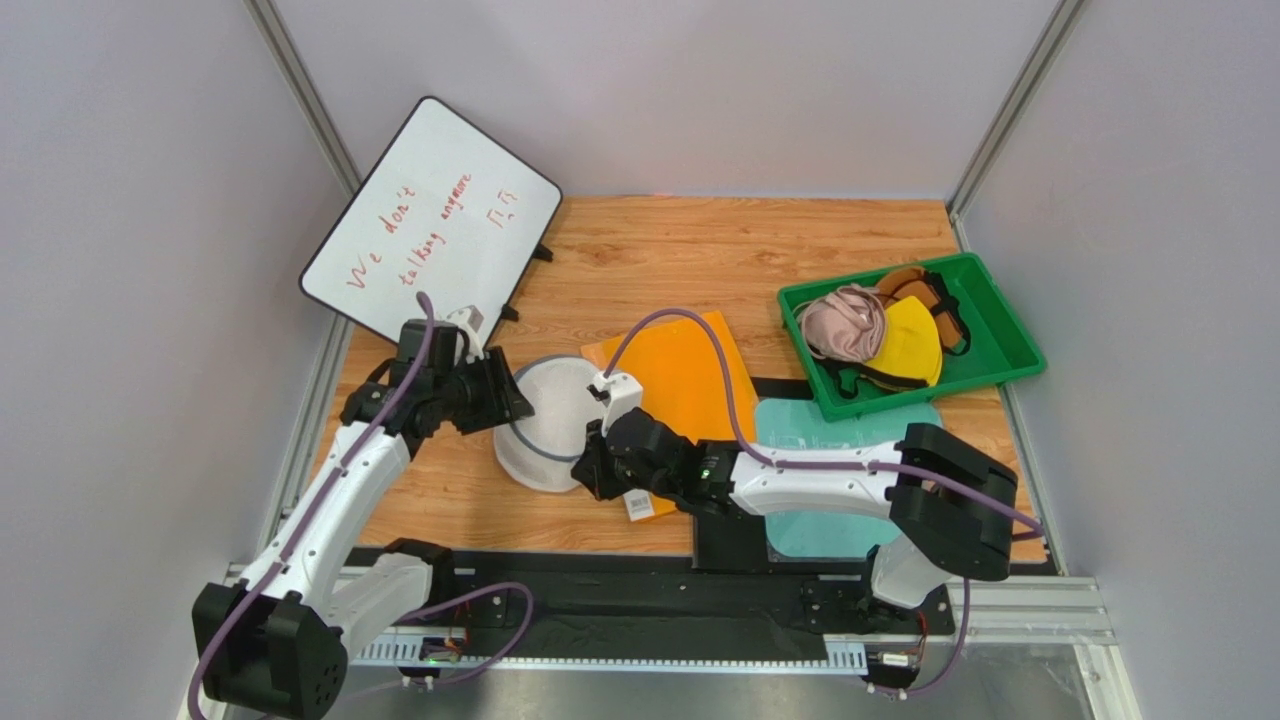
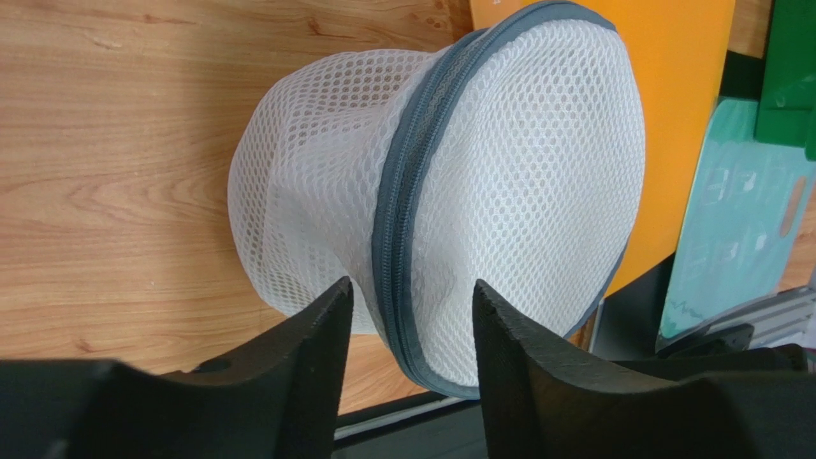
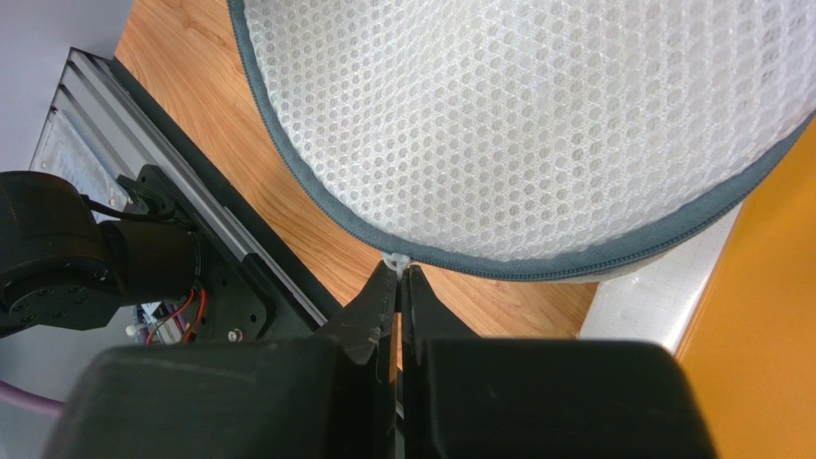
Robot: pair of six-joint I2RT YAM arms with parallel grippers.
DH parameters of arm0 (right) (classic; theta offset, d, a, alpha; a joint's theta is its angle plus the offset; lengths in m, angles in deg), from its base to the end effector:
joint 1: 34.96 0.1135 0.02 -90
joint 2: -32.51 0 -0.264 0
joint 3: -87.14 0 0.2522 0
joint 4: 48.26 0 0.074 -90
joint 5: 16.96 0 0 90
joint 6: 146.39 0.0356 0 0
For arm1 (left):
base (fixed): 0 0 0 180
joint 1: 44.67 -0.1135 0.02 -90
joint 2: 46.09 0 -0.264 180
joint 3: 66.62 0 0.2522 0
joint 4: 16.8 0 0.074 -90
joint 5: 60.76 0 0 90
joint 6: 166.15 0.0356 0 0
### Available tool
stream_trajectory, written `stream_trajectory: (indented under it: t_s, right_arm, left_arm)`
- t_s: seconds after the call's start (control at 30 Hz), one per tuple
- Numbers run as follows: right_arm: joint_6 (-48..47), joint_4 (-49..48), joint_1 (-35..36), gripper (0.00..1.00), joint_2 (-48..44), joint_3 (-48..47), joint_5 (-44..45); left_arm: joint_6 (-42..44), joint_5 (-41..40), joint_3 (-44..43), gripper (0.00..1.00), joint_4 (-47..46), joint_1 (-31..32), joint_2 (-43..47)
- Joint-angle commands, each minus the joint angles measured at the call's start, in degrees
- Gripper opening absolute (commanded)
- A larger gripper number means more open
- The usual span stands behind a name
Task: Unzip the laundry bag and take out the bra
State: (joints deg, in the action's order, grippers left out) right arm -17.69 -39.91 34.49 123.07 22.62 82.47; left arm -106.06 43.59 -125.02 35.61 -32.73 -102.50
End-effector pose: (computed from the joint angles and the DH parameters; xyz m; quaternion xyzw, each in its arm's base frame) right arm 0.1245 0.3156 0.2051 -0.1968 0.8602 0.3338 0.3316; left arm 0.1891 -0.0490 0.2586 -0.1040 0.9287 -0.2297 0.2718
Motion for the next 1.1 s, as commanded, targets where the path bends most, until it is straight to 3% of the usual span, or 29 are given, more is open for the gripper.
stream_trajectory:
  t_s: [0.0, 0.5, 0.73, 0.83, 0.97, 1.07]
  right_arm:
    - [0.6, -2.0, 0.1, 0.0, 0.0, -1.6, -1.1]
    - [1.6, -4.3, 2.8, 0.0, 6.5, -9.3, -5.0]
    - [1.7, -4.3, 4.1, 0.0, 7.9, -11.0, -5.8]
    - [1.6, -4.2, 4.2, 0.0, 8.0, -11.0, -5.8]
    - [1.6, -4.0, 4.3, 0.0, 7.7, -10.8, -5.7]
    - [1.6, -3.9, 4.3, 0.0, 7.4, -10.5, -5.5]
  left_arm:
    - [-0.1, -0.7, -0.7, 0.7, -0.5, -0.2, 2.1]
    - [-7.7, -1.0, 9.1, 0.73, 0.5, 4.0, 12.5]
    - [-8.9, -0.3, 9.0, 0.66, -1.6, 4.3, 13.0]
    - [-9.2, -0.3, 9.6, 0.54, -2.3, 4.3, 12.8]
    - [-9.6, -0.5, 10.0, 0.25, -3.2, 4.3, 12.5]
    - [-9.3, -1.2, 9.7, 0.1, -3.1, 4.3, 12.0]
